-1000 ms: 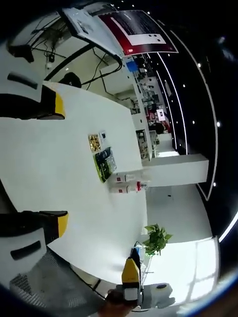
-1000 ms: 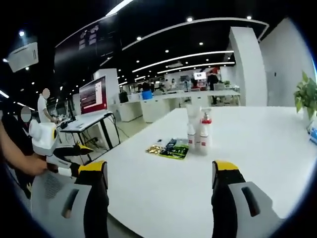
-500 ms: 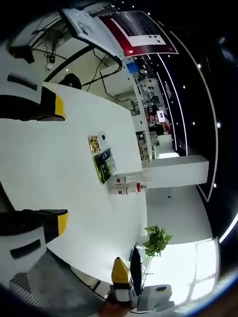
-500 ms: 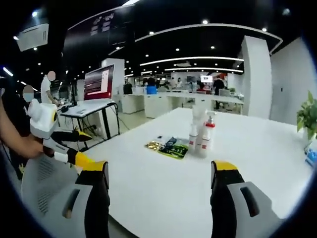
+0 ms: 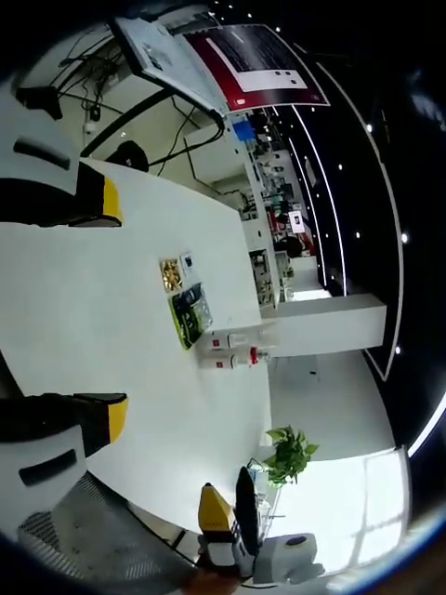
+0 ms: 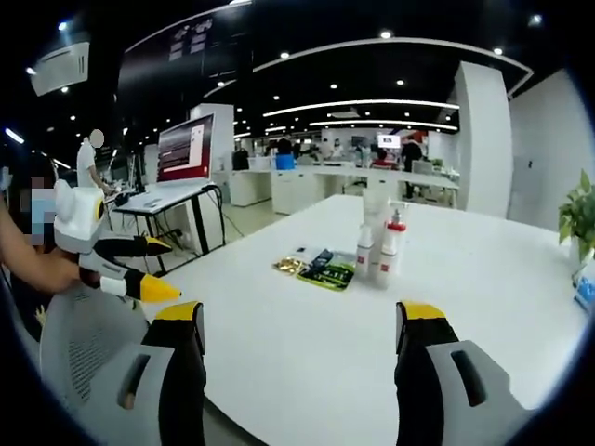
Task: Arrange the skincare products in the storage area until every visible bottle or jar stands upright without overlapping.
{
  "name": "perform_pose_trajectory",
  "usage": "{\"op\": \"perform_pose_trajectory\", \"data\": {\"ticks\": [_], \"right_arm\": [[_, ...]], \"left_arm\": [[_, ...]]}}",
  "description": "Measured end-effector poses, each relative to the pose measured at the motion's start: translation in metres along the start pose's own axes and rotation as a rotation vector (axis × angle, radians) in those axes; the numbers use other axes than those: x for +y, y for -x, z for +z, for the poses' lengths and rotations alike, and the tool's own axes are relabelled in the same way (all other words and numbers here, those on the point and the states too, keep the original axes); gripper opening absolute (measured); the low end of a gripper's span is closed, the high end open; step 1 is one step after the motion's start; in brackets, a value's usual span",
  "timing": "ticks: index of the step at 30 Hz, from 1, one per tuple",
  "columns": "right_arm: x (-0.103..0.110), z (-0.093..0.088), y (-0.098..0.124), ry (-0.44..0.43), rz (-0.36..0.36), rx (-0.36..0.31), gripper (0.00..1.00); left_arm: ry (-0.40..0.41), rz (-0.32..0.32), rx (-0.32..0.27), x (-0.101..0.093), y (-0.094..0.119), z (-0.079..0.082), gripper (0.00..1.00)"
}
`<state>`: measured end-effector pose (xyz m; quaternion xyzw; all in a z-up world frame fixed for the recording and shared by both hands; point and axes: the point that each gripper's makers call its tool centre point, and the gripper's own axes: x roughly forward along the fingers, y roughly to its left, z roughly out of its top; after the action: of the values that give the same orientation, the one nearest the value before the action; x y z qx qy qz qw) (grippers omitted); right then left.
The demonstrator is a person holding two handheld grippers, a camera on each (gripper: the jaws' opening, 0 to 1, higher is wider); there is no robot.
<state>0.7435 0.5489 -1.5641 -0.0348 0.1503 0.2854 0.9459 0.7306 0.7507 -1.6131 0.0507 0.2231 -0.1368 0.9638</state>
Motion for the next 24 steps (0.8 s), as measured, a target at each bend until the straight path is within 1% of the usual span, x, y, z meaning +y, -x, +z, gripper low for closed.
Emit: {"op": "perform_pose_trajectory", "data": {"ticks": [6,10,12,14,16,18,24], "right_arm": [[0.003,-0.004,-0.001,-0.008,0.015,0.017,0.80],[-0.001,-0.004,-0.002,-0.048,0.009,0.021,0.81],[-0.003,-0.003,-0.002,-0.086,0.007,0.012,0.83],[-0.002,-0.003,-0.002,-0.097,0.012,0.009,0.85],[0.000,-0.004,-0.003,-0.094,0.017,0.013,0.85],[0.002,-0.008,-0.005,-0.068,0.020,0.035,0.85],[0.006,-0.016,-0.008,-0.031,0.027,0.075,0.85]], "left_arm": [[0.000,-0.004,-0.007,-0.001,0.000,0.001,0.75],[0.005,-0.001,-0.017,0.000,0.001,0.003,0.75],[0.008,0.000,-0.022,0.001,0.001,0.004,0.76],[0.008,0.002,-0.025,0.001,0.001,0.004,0.77],[0.010,0.002,-0.030,0.001,0.002,0.005,0.78],[0.010,0.007,-0.032,0.002,0.002,0.006,0.79],[0.009,0.015,-0.033,0.003,0.002,0.006,0.83]]}}
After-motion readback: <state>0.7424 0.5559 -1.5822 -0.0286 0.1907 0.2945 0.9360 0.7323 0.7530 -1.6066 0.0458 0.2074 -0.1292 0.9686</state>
